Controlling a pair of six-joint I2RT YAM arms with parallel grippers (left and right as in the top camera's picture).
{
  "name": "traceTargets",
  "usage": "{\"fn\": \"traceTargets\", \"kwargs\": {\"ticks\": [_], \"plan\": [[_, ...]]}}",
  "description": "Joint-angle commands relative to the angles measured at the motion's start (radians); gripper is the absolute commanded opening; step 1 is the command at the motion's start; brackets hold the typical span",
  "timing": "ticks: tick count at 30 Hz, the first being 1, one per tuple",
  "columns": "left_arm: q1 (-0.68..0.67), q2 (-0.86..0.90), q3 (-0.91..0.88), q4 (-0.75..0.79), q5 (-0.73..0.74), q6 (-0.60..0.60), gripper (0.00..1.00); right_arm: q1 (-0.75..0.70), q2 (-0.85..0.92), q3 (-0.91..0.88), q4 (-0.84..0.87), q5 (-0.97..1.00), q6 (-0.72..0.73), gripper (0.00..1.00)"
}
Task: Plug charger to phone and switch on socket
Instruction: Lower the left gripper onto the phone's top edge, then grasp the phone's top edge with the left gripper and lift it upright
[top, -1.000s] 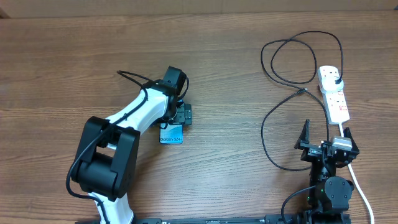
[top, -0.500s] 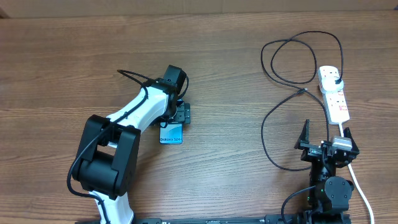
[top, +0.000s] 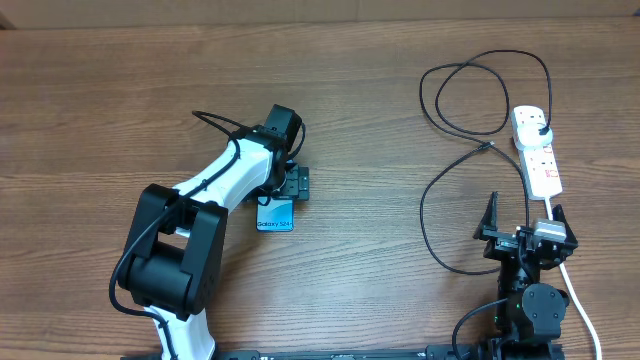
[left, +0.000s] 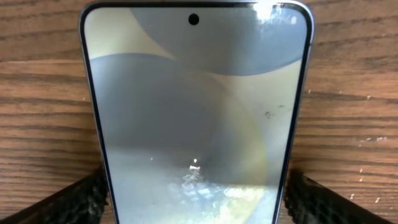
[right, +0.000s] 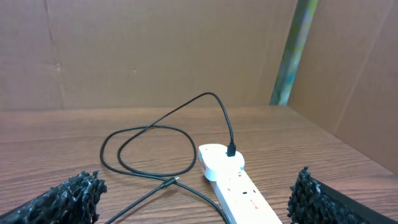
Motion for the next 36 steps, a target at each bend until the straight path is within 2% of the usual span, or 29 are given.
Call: {"fn": "traceTargets", "kwargs": {"ticks": [1,4,12,15,25,36], "plan": [[-0.008,0.102,-0.063,-0.013,0.158,-0.020,0.90,0.004,-0.010,-0.011,0.006,-0.001,-0.008,1.00],[-0.008,0.102,-0.062,-0.017,0.158,-0.023,0.84,0.004,-0.010,-0.011,0.006,-0.001,-0.008,1.00],[-0.008,0.101,-0.061,-0.021,0.159,-0.023,0.81,0.004,-0.010,-0.011,0.007,-0.001,-0.008,1.00],[-0.007,0.101,-0.052,-0.036,0.166,-0.023,0.76,0.004,-0.010,-0.011,0.006,-0.001,-0.008,1.00],[-0.007,0.101,0.028,-0.115,0.171,-0.038,0.67,0.004,-0.010,-0.011,0.007,-0.001,-0.008,1.00],[-0.007,0.101,0.146,-0.228,0.351,-0.042,0.65,0.004,-0.010,-0.011,0.007,-0.001,-0.008,1.00]]}}
